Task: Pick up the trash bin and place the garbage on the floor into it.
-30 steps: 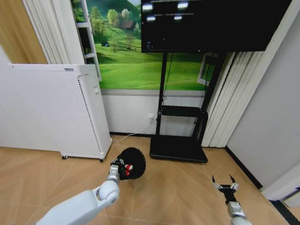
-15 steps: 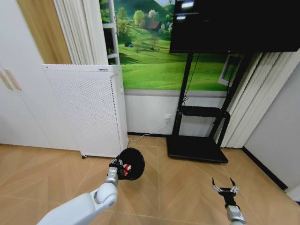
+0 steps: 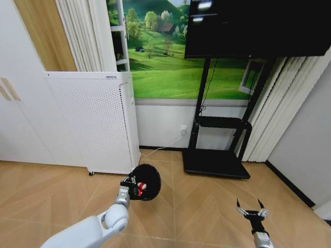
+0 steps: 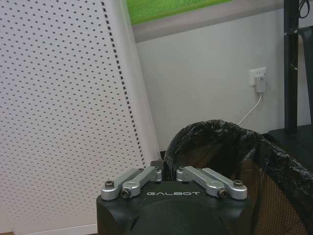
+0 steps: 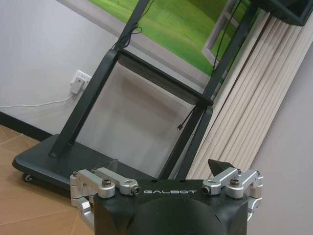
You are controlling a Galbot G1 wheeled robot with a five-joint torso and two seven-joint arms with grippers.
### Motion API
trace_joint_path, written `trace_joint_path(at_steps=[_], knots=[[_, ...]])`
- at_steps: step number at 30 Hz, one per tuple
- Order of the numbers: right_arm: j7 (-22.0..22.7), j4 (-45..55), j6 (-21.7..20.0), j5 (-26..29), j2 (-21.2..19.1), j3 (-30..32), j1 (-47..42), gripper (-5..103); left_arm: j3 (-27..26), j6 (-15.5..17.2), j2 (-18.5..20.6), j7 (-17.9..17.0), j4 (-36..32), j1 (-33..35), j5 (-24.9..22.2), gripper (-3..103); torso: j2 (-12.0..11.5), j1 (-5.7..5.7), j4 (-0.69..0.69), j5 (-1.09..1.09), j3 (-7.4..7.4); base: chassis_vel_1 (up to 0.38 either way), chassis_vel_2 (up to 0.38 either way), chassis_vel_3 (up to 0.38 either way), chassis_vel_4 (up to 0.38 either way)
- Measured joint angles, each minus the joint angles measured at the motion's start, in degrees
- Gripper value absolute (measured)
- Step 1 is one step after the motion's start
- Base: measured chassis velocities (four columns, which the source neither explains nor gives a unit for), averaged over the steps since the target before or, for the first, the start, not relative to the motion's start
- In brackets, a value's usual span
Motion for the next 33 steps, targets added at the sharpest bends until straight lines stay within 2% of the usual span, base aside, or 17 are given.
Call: trace_joint_path(at_steps=[10,17,23,33], knots=[[1.45,1.55,-0.10,-1.24,1.16,0.97,-1.19,100,-0.80,-0.49,1.06,0.30,-0.77,0.71,0.55,8,0.01,-0.01,0.00,-0.02,0.00,0.166,0.120,-0.185,-0.112],[1.48,2.96,-0.23,-1.58,1.73,1.83,-1.85,100,-1.48,-1.27,1.74,0.07,-1.94,2.36,0.77,8,0.01,0.01,-0.03,0.00,0.01,-0.027,-0.015,0.054,0.000],[1.73,3.34,-0.29,-2.18,2.51,2.48,-2.39,100,-2.08,-1.57,2.36,-2.20,-5.02,8.71,-1.54,8,0.01,0.00,-0.01,-0.01,0.00,-0.032,-0.013,0.014,0.004],[1.79,2.05,-0.06,-2.91,4.33,2.50,-2.26,100,-3.16,-1.70,2.37,-2.27,-5.72,17.51,0.02,8,0.01,0.00,-0.02,-0.01,0.00,0.000,0.000,0.000,0.000]])
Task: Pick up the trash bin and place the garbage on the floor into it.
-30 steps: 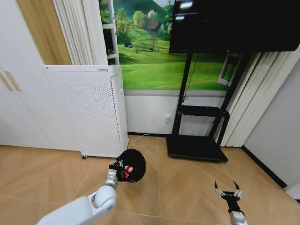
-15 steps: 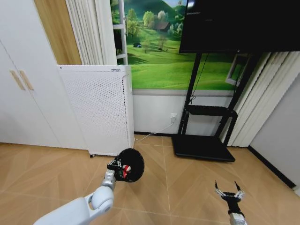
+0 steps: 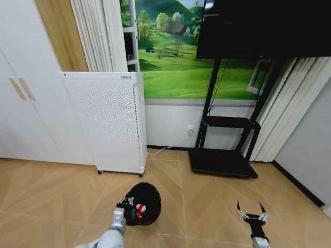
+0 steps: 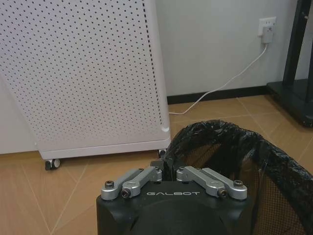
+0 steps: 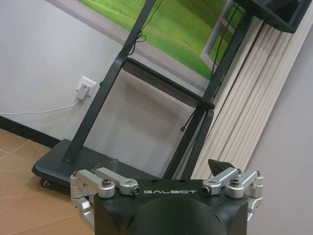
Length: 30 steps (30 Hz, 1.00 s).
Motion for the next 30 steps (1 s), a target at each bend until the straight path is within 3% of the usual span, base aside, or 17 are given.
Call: trace_joint_path(at_steps=[16,30], knots=[[-0.40,-1.24,1.41,-0.22,0.99,0.23,-0.36,100,-0.69,-2.38,-3.54,2.18,5.53,4.05,4.07,8,0.00,0.00,0.00,0.01,0.00,0.000,0.000,0.000,0.000],[-0.69,-3.72,2.86,-0.95,2.09,0.15,-0.08,100,-0.31,-3.74,-4.26,2.80,8.84,6.59,6.13,8,0.00,0.00,0.00,0.01,0.00,0.000,0.000,0.000,0.000]])
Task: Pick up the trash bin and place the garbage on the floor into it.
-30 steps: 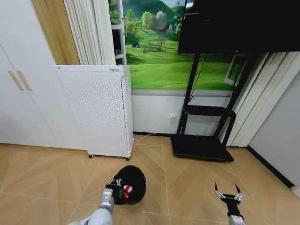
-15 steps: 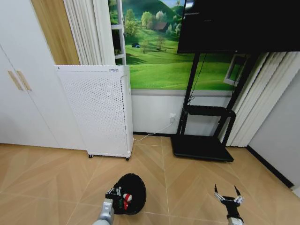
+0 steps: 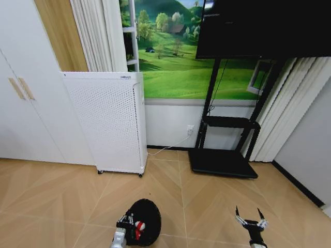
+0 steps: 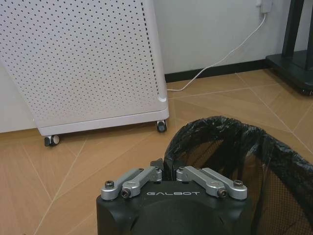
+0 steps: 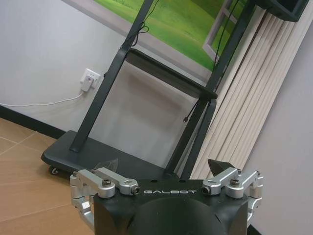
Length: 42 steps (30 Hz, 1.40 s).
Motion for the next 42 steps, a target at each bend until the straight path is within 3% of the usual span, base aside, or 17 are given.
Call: trace_joint_path(at_steps=[8,22,24,26,27,29,34,35,42], knots=[[-0.02,-1.20,0.35,0.14,-0.25,-0.59,0.97,100,0.97,-0.09,-0.19,-0.66,-0.30,-0.23,-0.05,8,0.00,0.00,0.00,-0.01,0.00,0.000,0.000,0.000,0.000],[0.20,-2.53,0.26,0.14,0.53,-1.09,1.87,100,-2.05,-0.28,3.62,-2.59,-3.13,5.88,-0.10,4,-0.01,0.00,0.01,-0.02,0.00,0.000,0.000,0.000,0.000],[0.19,-2.79,0.47,-0.13,1.28,-1.19,1.74,100,-2.43,-0.96,3.96,-2.53,-1.75,5.10,-0.25,13,-0.01,0.01,0.00,-0.02,0.01,0.000,0.000,0.000,0.000],[0.18,-2.79,0.48,-0.31,1.62,-1.20,1.68,100,-2.44,-1.16,3.95,-2.61,-1.49,4.50,-0.49,13,-0.01,0.01,-0.02,-0.01,0.01,0.000,0.000,0.000,0.000],[0.19,-2.82,0.49,-0.43,1.86,-1.19,1.64,100,-2.20,-1.24,4.02,-2.67,-1.50,3.82,-0.85,24,-0.01,0.01,-0.01,-0.01,0.01,0.000,0.000,0.000,0.000],[0.20,-2.82,0.49,-0.48,1.93,-1.17,1.61,100,-2.00,-1.24,4.15,-2.66,-1.65,3.54,-1.09,24,-0.01,0.01,-0.01,-0.02,0.01,0.000,0.000,0.000,0.000],[0.33,-2.14,0.49,-0.65,2.14,-0.89,1.27,100,-1.78,-1.13,4.84,-2.44,-2.55,3.55,-1.19,45,-0.01,0.01,0.00,-0.02,0.01,0.000,0.000,0.000,0.000],[0.33,-2.14,0.49,-0.65,2.14,-0.89,1.27,100,-1.78,-1.13,4.84,-2.44,-2.55,3.55,-1.19,45,-0.01,0.01,0.00,-0.02,0.01,0.000,0.000,0.000,0.000],[0.68,-0.04,0.45,-2.22,3.48,-0.14,-0.09,100,-2.15,-1.18,6.19,-1.34,-3.39,5.23,0.43,78,-0.01,0.01,0.01,0.00,0.01,0.000,0.000,0.000,0.000]])
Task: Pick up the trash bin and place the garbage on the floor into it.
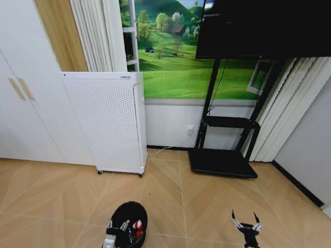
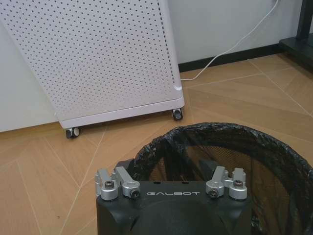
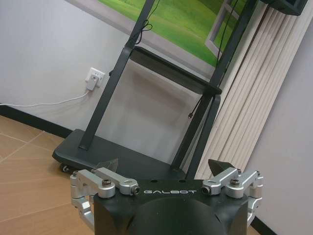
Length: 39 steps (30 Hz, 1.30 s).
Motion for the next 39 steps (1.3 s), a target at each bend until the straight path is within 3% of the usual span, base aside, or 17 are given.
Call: trace_joint_path(at_steps=[2,5,8,9,12,15,16,22,39], knots=[[0.05,0.38,-0.05,-0.02,0.07,0.15,-0.19,100,-0.17,0.00,0.19,0.31,-0.26,0.11,0.44,78,0.00,0.00,0.00,0.00,0.00,0.000,0.000,0.000,0.000],[0.64,2.41,-1.27,0.70,-0.89,0.86,-0.84,100,-1.04,0.50,1.33,1.80,-2.42,-1.72,2.17,93,0.00,0.00,0.00,0.00,0.00,0.000,0.000,0.000,0.000],[0.74,3.92,-1.94,1.76,-2.46,1.44,-1.14,100,-0.92,2.46,2.31,2.24,-4.49,-5.45,1.85,99,0.00,0.00,-0.01,-0.02,0.00,0.000,0.000,0.000,0.000],[0.74,3.92,-1.94,1.76,-2.46,1.44,-1.14,100,-0.92,2.46,2.31,2.24,-4.49,-5.45,1.85,99,0.00,0.00,-0.01,-0.02,0.00,0.000,0.000,0.000,0.000],[0.73,5.59,-2.29,2.56,-4.37,1.82,-1.61,100,-3.03,7.18,2.59,2.51,-8.09,-10.72,-2.55,100,0.00,0.00,-0.06,-0.01,0.00,0.000,0.000,0.000,0.000],[0.72,5.88,-2.44,2.81,-5.00,1.28,-1.36,100,-4.13,7.72,2.86,2.84,-8.94,-10.95,-3.41,100,0.00,0.00,-0.05,-0.01,0.00,0.000,0.000,0.000,0.000],[0.70,6.62,-2.68,3.36,-6.03,0.15,-0.80,100,-5.82,7.90,3.58,3.53,-9.95,-10.96,-4.09,100,0.04,0.02,0.03,0.01,0.02,0.000,0.000,0.000,0.000],[0.56,9.00,-3.03,4.59,-7.65,-0.22,-1.47,100,-8.77,7.18,4.69,4.89,-10.44,-11.11,-5.71,100,1.31,0.50,-0.01,0.00,0.81,0.000,0.000,0.000,0.000],[0.50,11.05,-3.07,5.45,-9.04,1.56,-3.42,100,-9.38,6.99,4.44,4.15,-11.08,-10.23,-6.01,100,5.55,1.95,-0.03,-0.01,3.60,0.000,0.000,0.000,0.000]])
